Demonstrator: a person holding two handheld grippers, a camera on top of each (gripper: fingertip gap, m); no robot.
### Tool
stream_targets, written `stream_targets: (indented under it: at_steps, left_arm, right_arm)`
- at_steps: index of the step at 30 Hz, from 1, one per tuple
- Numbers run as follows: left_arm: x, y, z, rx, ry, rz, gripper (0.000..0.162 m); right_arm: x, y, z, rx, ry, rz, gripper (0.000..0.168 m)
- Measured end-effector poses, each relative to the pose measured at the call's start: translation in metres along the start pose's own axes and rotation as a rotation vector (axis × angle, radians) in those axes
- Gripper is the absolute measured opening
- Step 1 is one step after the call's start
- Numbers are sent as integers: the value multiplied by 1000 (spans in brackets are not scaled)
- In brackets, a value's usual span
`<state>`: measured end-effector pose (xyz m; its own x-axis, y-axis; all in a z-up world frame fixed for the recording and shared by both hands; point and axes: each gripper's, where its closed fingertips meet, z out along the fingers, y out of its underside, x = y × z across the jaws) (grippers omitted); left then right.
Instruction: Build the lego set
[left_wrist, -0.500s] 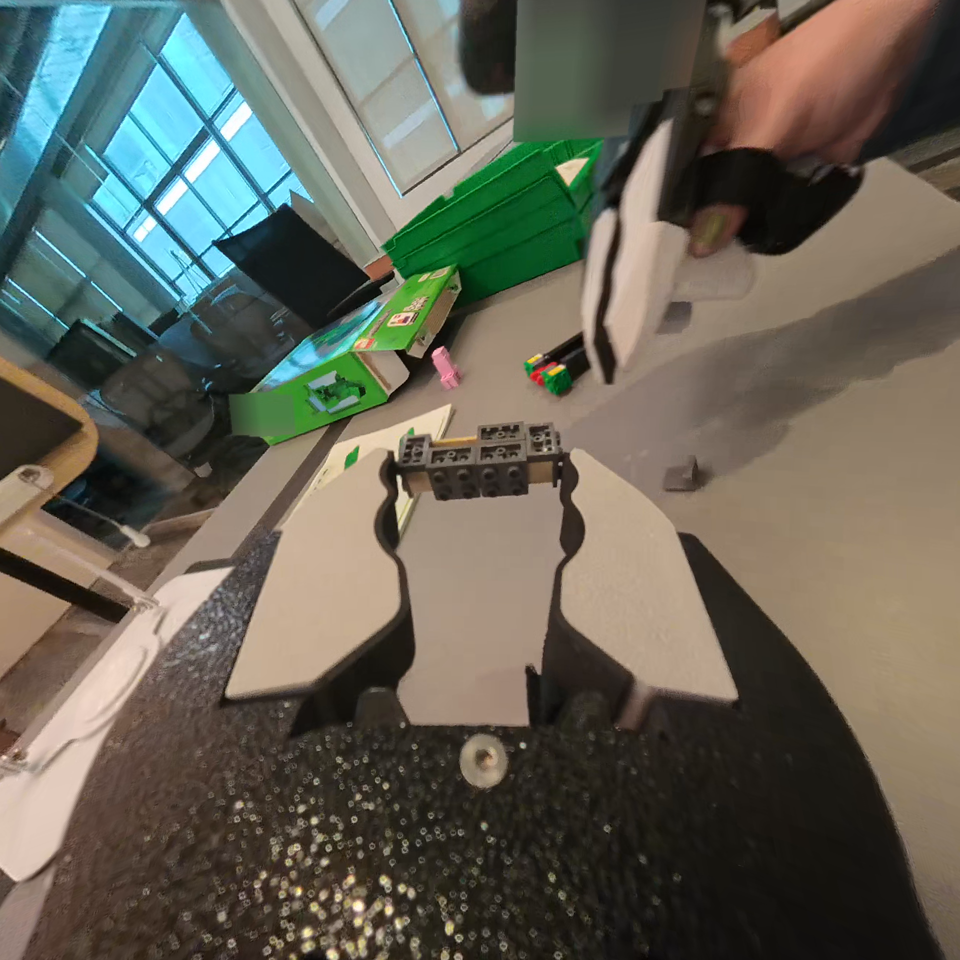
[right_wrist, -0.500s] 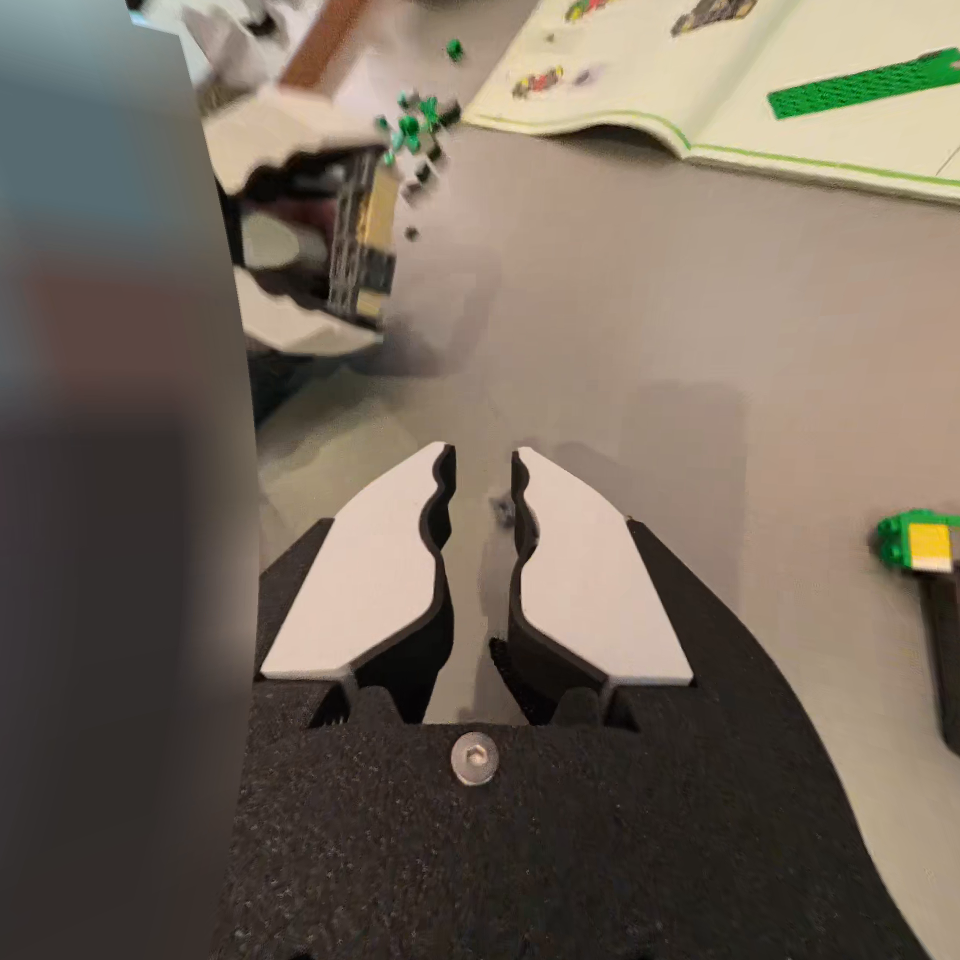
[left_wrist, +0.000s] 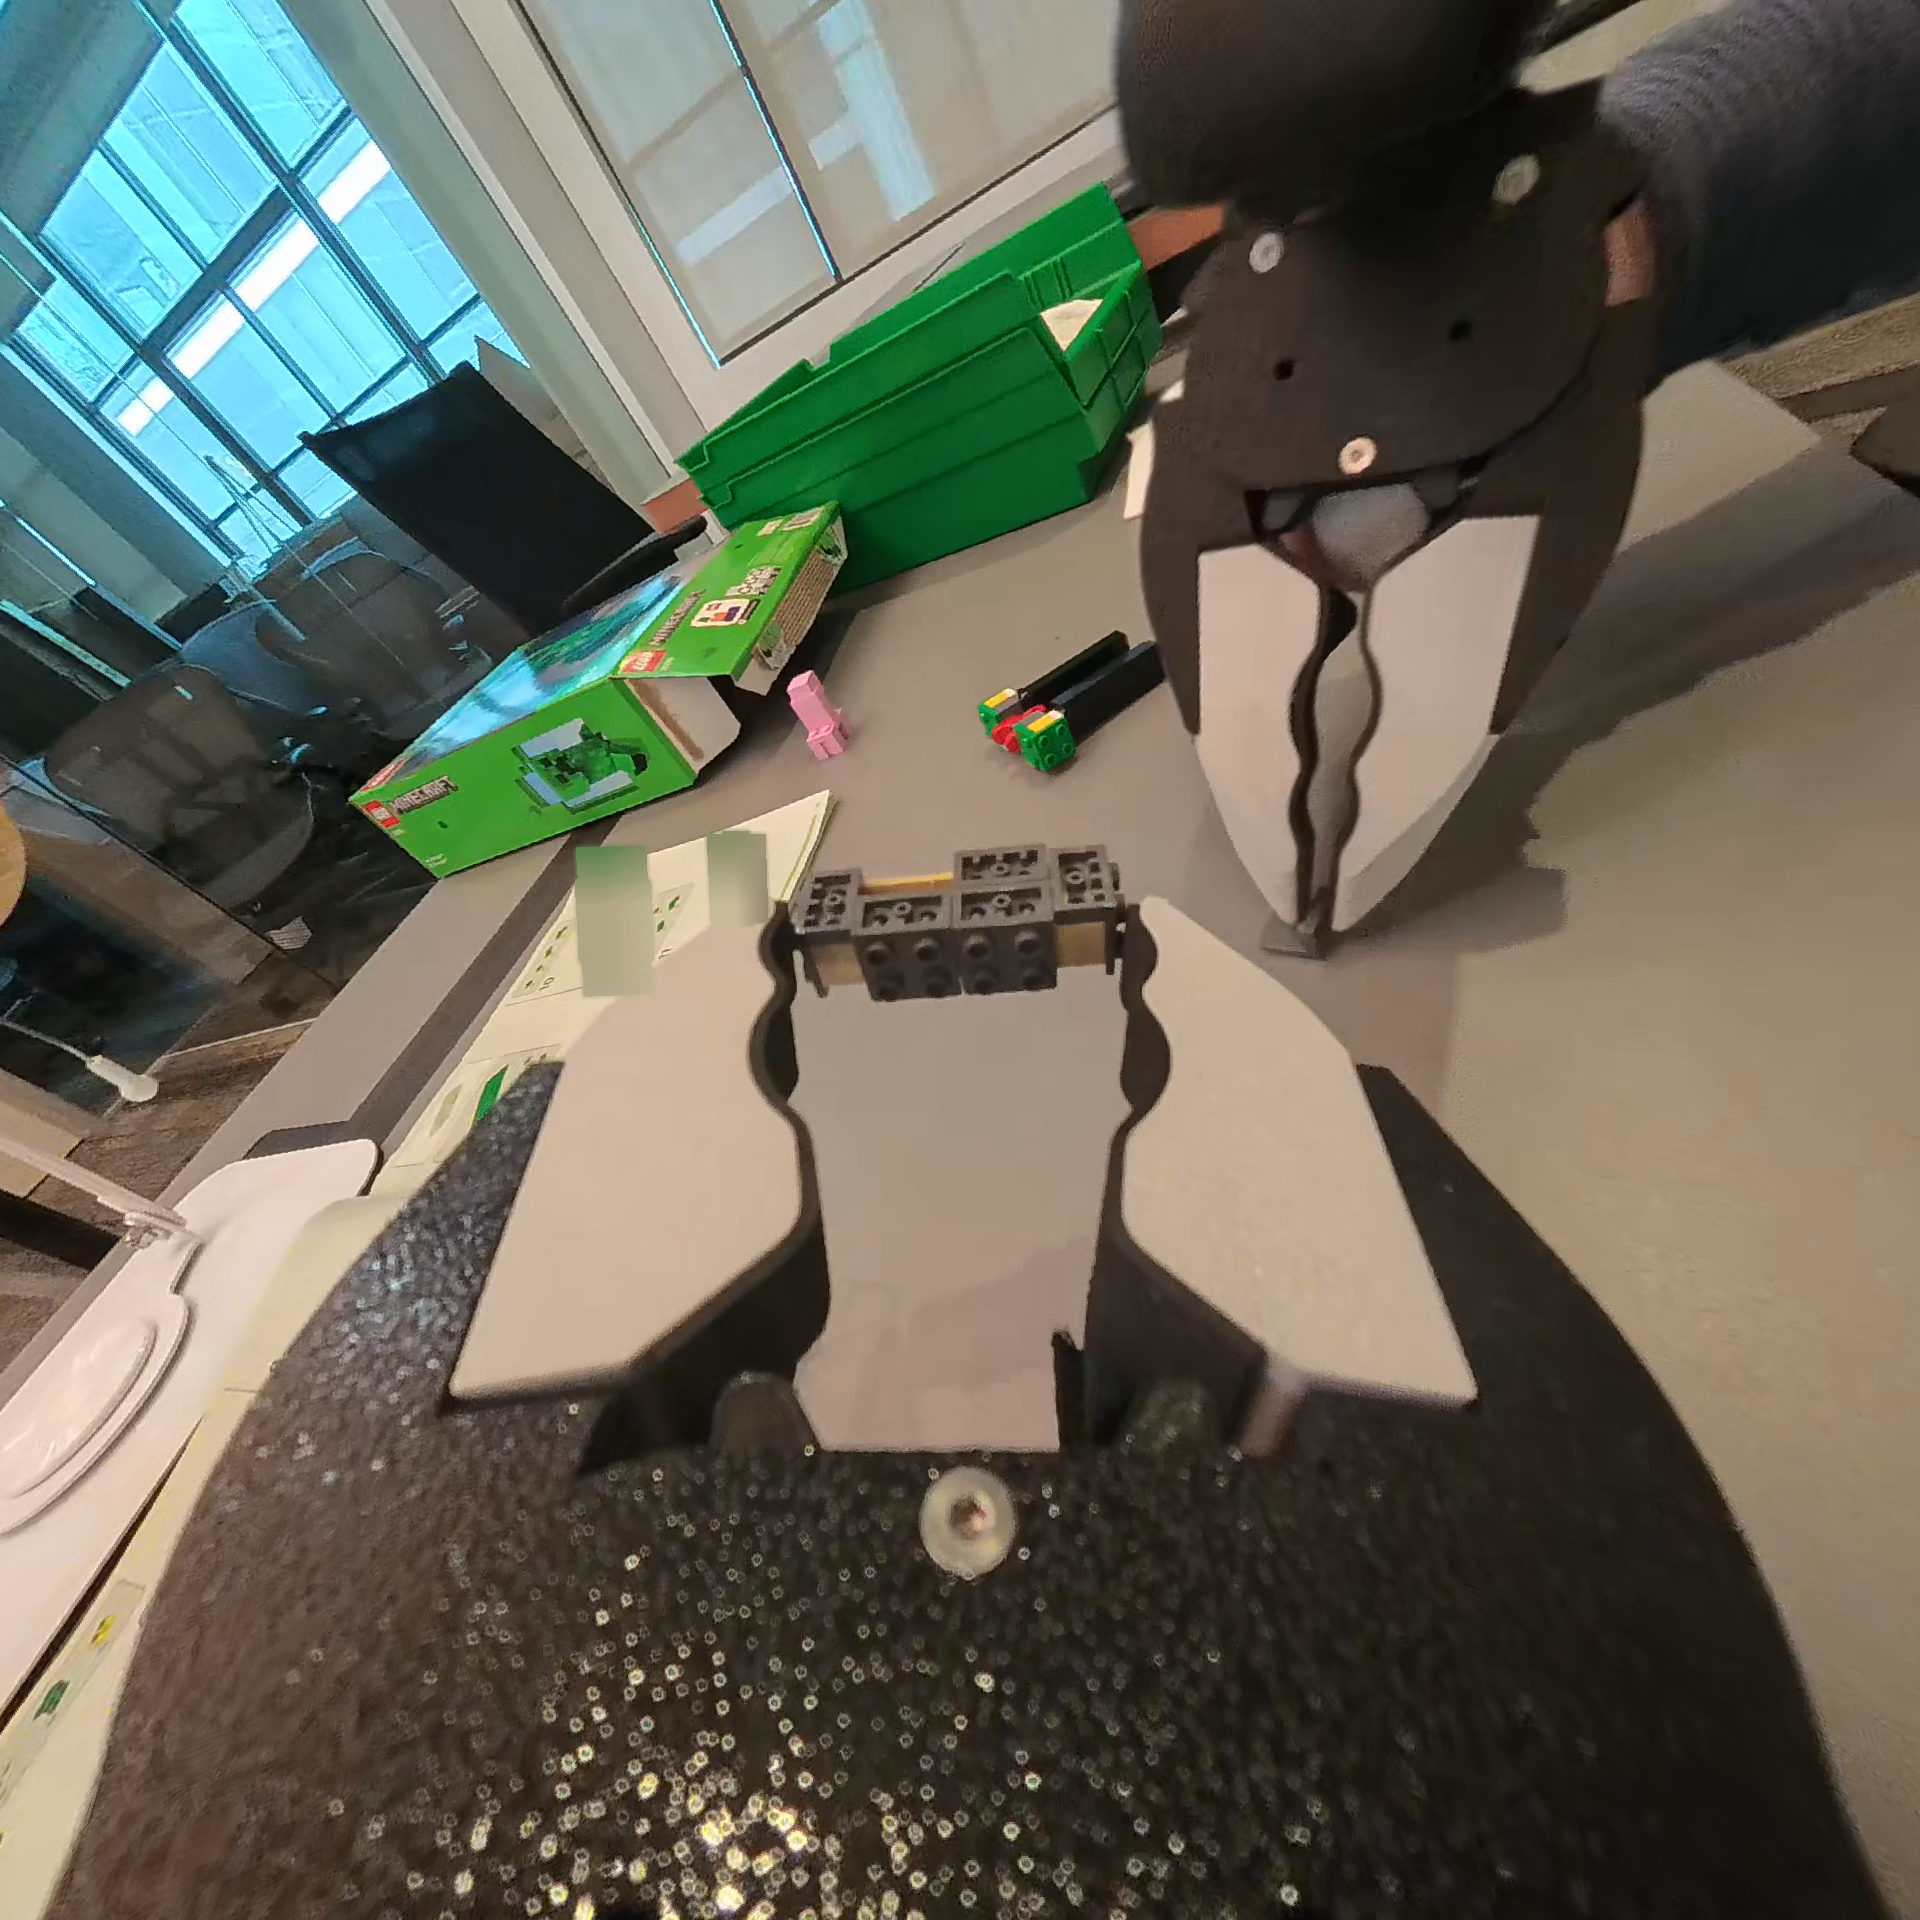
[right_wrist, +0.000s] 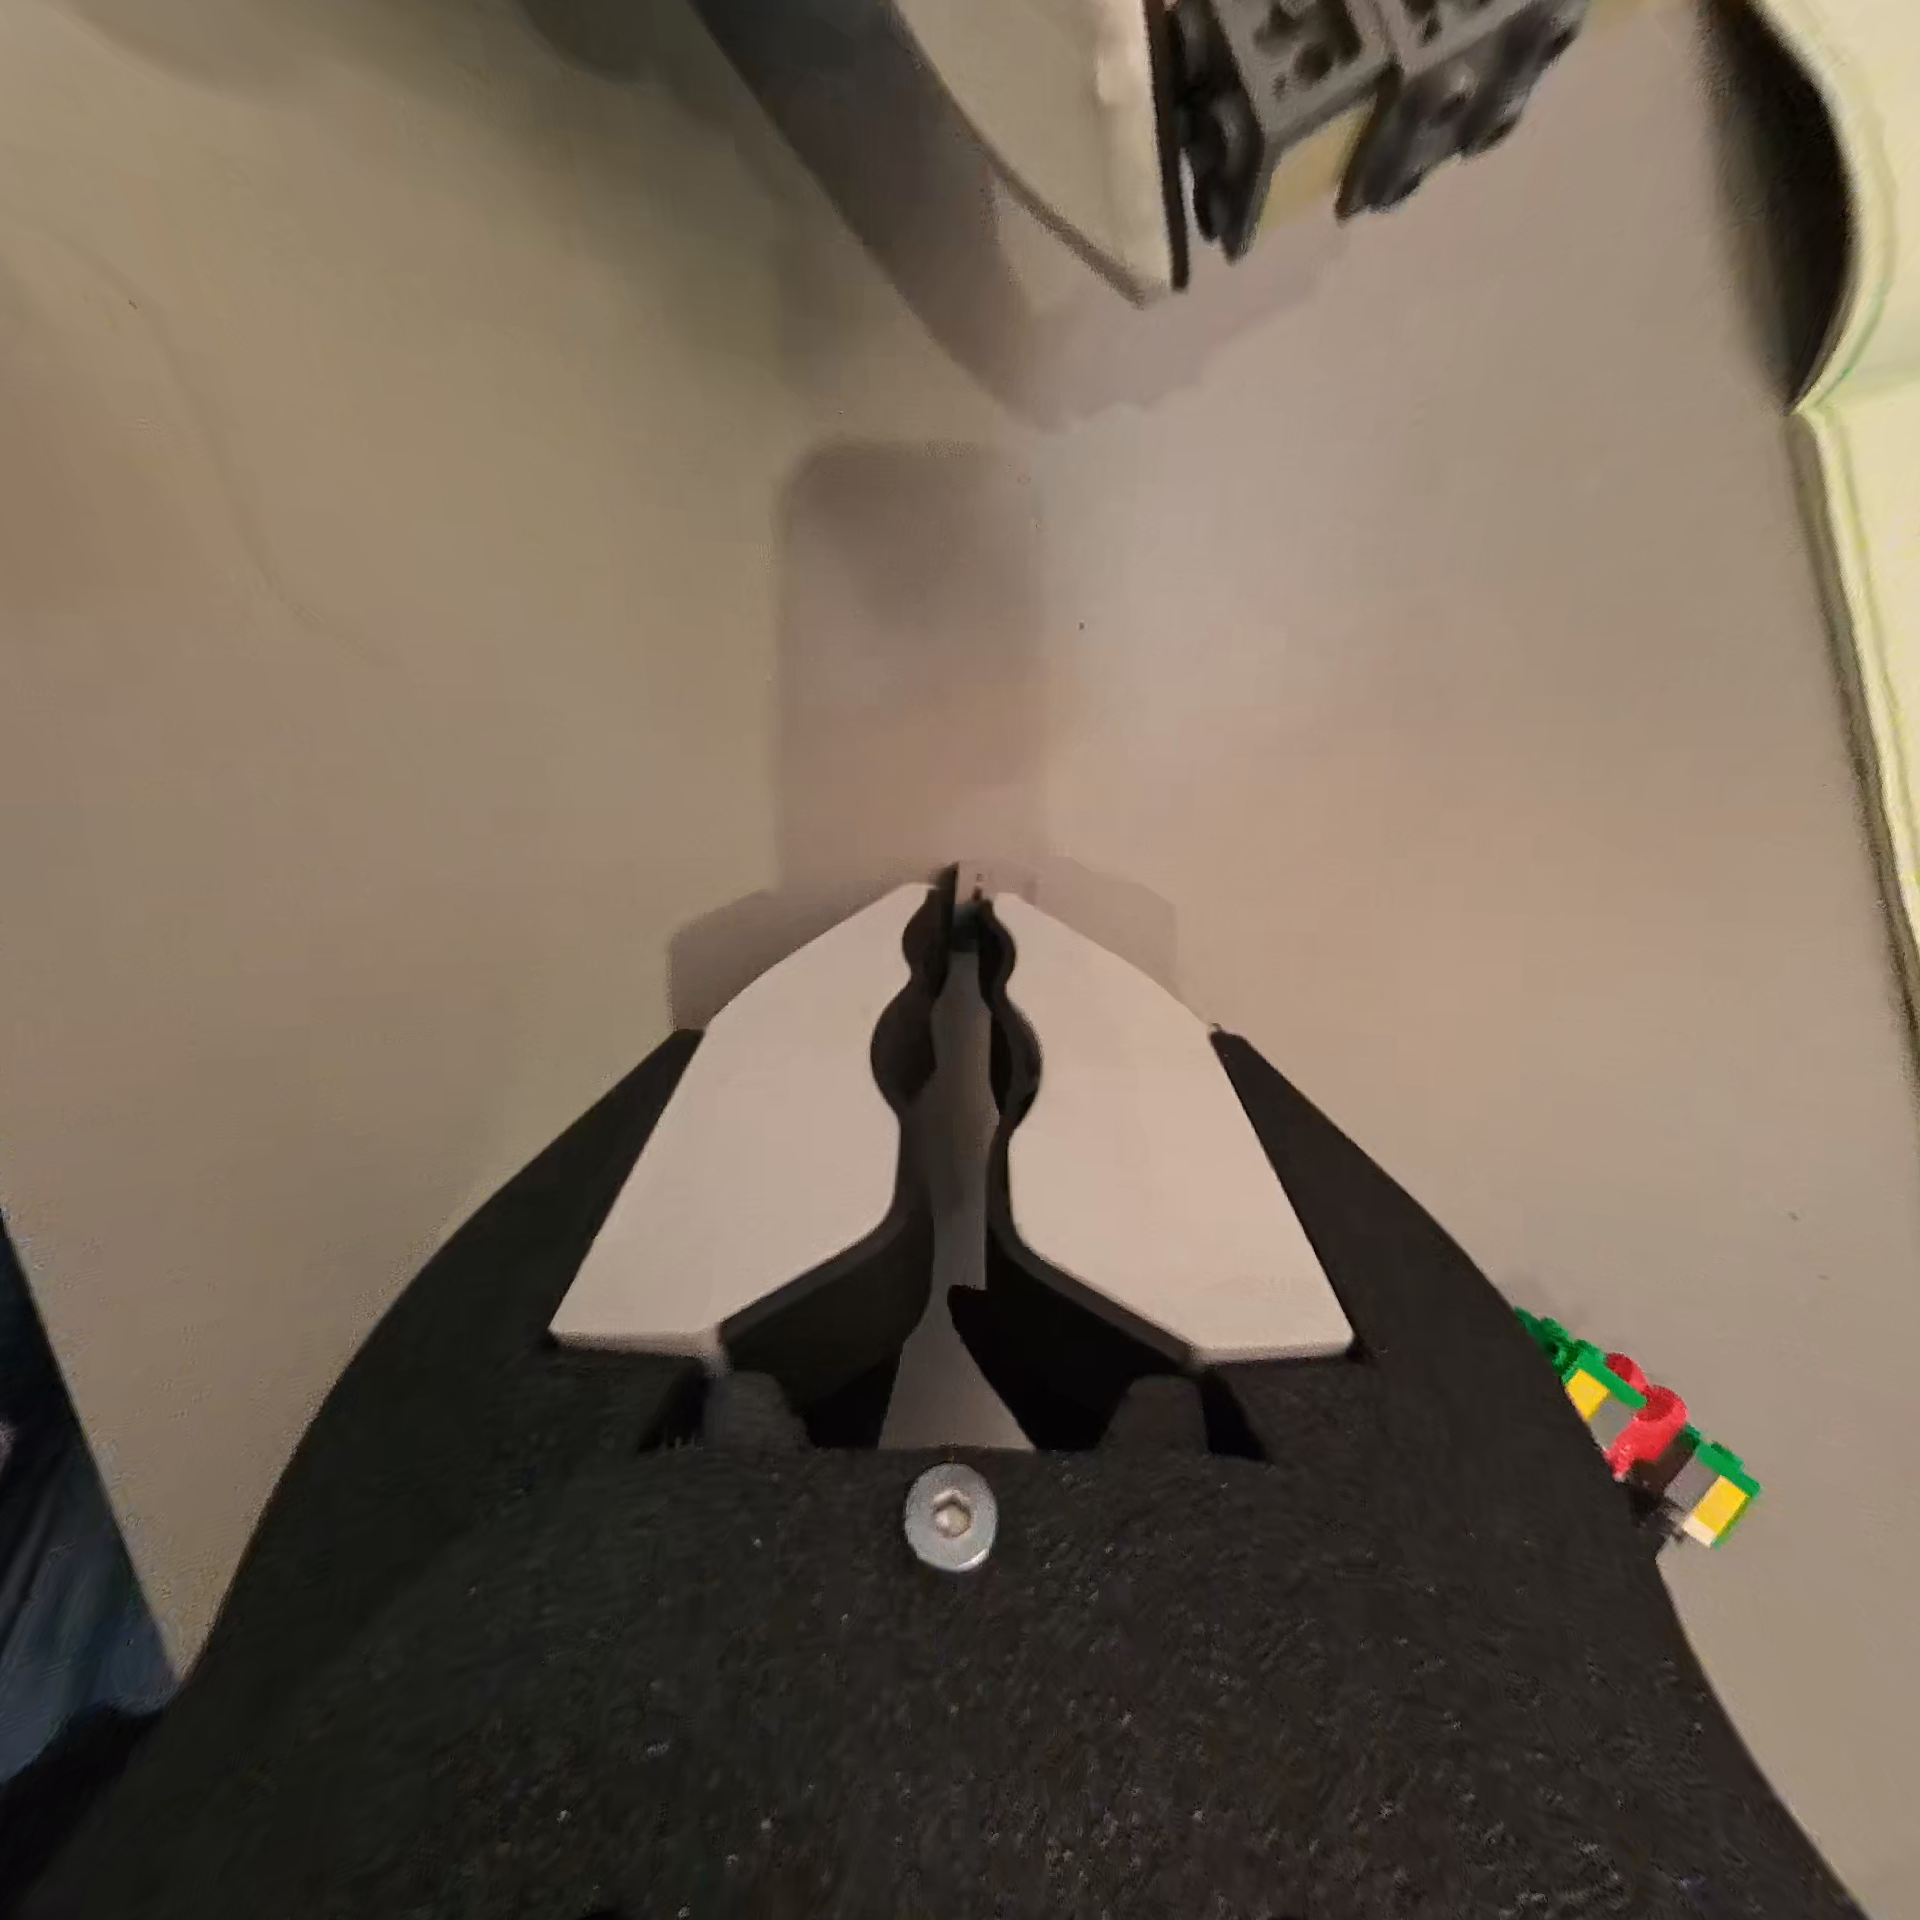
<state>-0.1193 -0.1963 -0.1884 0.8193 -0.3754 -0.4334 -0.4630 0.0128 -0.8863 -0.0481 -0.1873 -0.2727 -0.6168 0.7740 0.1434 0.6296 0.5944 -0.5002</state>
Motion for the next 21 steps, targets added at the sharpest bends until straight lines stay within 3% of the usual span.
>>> stream_targets:
  at_steps: [5, 11, 16, 21]
  left_arm:
    - [-4, -1, -3, 13, -11, -34, 60]
    - [-9, -3, -7, 34, -25, -56, 60]
    - [-13, 1, -9, 15, -37, -44, 60]
    - [-14, 1, -10, 25, -37, -64, 60]
  right_arm:
    - [-6, 11, -16, -168, -331, 15, 4]
    - [-10, 30, -53, -501, -939, 348, 4]
    - [-5, 45, -55, -752, -1079, 387, 4]
    - [7, 61, -48, -976, -1064, 379, 4]
